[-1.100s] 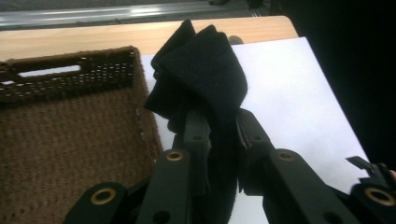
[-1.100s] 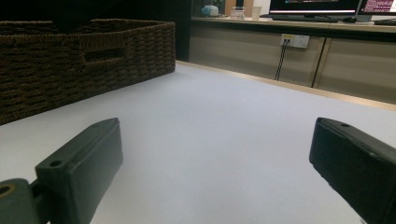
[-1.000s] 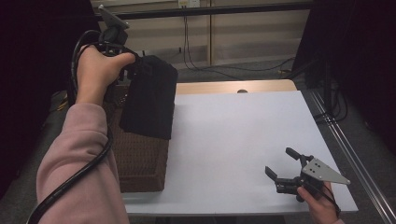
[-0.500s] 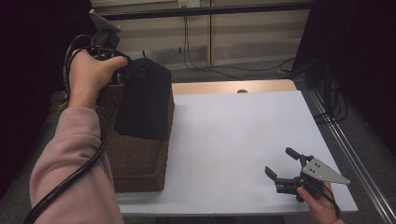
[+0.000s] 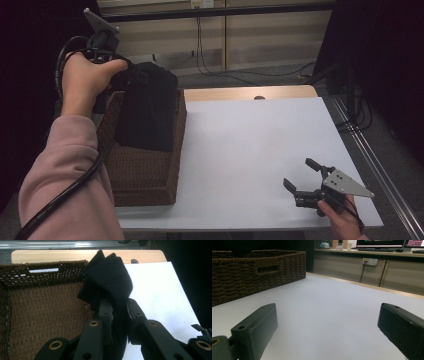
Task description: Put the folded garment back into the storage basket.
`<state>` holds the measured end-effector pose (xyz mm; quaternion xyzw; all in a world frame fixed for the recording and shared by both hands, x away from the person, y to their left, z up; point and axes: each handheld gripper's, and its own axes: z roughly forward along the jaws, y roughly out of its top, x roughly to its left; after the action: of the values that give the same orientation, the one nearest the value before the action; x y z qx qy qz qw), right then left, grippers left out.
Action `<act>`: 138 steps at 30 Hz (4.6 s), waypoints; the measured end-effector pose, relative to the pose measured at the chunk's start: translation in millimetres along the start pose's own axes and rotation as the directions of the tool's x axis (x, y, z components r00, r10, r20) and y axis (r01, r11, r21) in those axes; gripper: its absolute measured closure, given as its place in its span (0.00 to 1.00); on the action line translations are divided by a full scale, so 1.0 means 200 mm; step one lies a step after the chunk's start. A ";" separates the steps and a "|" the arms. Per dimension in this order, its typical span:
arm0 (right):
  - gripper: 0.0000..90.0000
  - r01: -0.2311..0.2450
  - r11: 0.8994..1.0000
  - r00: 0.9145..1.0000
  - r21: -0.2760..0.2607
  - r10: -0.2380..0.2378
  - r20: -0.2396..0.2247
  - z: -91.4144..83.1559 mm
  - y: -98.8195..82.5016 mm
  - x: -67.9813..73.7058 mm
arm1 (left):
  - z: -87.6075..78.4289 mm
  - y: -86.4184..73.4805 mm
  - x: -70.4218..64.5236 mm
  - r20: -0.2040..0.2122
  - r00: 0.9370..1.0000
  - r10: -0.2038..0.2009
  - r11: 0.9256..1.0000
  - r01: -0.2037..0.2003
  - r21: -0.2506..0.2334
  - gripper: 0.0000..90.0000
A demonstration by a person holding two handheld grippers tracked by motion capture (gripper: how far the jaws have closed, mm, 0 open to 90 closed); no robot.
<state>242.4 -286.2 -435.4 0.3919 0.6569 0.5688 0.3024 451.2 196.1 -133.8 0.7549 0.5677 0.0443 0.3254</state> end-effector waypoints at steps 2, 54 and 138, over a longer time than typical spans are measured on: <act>0.02 0.013 1.000 1.000 -0.006 -0.013 0.002 0.00 0.00 0.00 | 0.00 0.00 0.00 0.002 1.000 -0.012 1.000 0.012 -0.001 0.86; 0.02 0.032 0.999 0.999 -0.002 -0.032 -0.005 0.00 0.00 0.00 | 0.34 -0.24 0.21 0.003 0.998 -0.057 0.997 0.057 0.045 0.85; 0.02 0.055 0.998 0.998 0.008 -0.055 -0.020 0.00 -0.01 0.00 | 0.61 -0.37 0.56 -0.038 0.996 -0.080 0.997 0.079 -0.015 0.83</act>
<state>242.6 -286.1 -436.6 0.3691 0.6729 0.5613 0.3096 482.3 253.1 -302.9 0.7284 0.6031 0.0499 0.3211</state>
